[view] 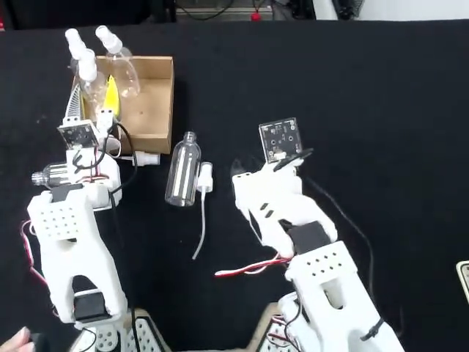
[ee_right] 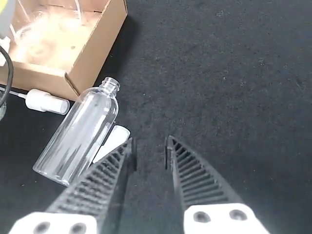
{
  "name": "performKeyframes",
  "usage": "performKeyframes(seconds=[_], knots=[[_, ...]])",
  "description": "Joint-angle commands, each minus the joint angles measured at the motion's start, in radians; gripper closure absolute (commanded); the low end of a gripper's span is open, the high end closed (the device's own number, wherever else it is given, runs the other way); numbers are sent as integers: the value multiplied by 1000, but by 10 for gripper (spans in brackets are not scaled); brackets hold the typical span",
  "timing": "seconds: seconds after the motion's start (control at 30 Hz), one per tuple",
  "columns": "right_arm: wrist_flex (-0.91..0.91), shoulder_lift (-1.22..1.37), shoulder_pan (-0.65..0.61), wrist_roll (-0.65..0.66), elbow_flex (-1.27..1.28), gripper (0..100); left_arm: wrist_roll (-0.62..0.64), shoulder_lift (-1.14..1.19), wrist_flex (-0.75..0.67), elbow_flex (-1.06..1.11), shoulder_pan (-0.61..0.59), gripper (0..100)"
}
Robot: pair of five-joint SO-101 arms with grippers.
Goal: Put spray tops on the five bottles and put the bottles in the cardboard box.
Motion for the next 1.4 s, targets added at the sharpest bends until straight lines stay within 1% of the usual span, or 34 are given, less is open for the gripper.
performKeyframes(seconds=[0.0, 0.67, 0.83, 1.37], knots=[[-26, -19, 15, 3, -5, 900, 8, -23, 83, -76, 2, 870], [-26, -19, 15, 5, -5, 900, 8, -12, 101, -111, -16, 870], [-26, -19, 15, 3, -5, 900, 8, -15, 201, -125, -19, 870], [-28, -19, 15, 6, -5, 900, 0, -12, 192, -91, -27, 870]])
